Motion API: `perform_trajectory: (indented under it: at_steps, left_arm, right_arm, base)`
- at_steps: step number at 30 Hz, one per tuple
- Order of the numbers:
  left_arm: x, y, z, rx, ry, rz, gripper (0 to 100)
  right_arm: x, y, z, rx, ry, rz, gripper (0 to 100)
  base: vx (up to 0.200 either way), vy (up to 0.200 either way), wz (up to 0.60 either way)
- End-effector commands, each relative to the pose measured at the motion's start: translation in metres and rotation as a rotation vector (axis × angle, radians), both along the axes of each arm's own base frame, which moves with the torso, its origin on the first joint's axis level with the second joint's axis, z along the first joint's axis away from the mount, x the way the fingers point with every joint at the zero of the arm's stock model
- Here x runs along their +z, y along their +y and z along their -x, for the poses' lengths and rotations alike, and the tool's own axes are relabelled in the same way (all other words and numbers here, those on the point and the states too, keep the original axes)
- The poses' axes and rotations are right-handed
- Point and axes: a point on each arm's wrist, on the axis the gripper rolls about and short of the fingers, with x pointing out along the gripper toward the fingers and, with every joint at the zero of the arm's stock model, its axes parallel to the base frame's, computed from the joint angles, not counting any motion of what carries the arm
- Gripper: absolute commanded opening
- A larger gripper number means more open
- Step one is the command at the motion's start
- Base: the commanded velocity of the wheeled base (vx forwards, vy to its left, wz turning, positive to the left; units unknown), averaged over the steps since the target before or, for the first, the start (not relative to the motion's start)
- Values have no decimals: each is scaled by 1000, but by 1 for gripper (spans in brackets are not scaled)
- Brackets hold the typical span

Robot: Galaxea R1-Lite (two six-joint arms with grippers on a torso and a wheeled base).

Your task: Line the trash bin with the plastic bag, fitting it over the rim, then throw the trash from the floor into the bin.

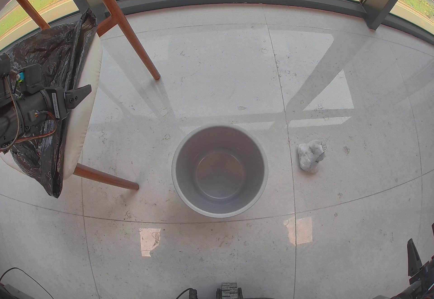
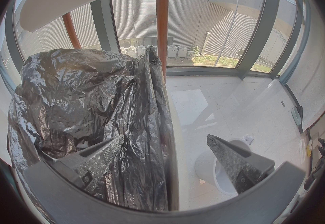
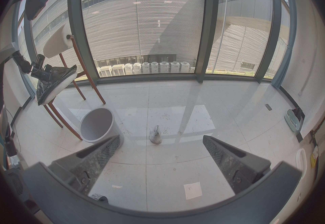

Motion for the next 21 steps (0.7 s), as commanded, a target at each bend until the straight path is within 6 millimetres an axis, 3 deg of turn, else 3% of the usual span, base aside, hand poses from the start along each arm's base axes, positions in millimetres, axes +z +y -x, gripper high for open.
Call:
perform_trajectory:
  at_steps: [1,7,8,21]
  left_arm:
    - [-3,1,-8,8,14,-1,100]
    - [-3,1,-9,20,12,-4,100]
    - [-3,1,-9,20,15,-4,0]
    - [-5,1,-10,22,21,-4,0]
  right_arm:
    - [-5,0,0,-1,1,-1,100]
    - [-5,0,0,-1,1,-1,100]
    - [-5,0,0,-1,2,-1,100]
    - [-5,0,0,0,1,-3,100]
  base:
    - [0,0,0]
    - [0,0,0]
    - [0,0,0]
    - [0,0,0]
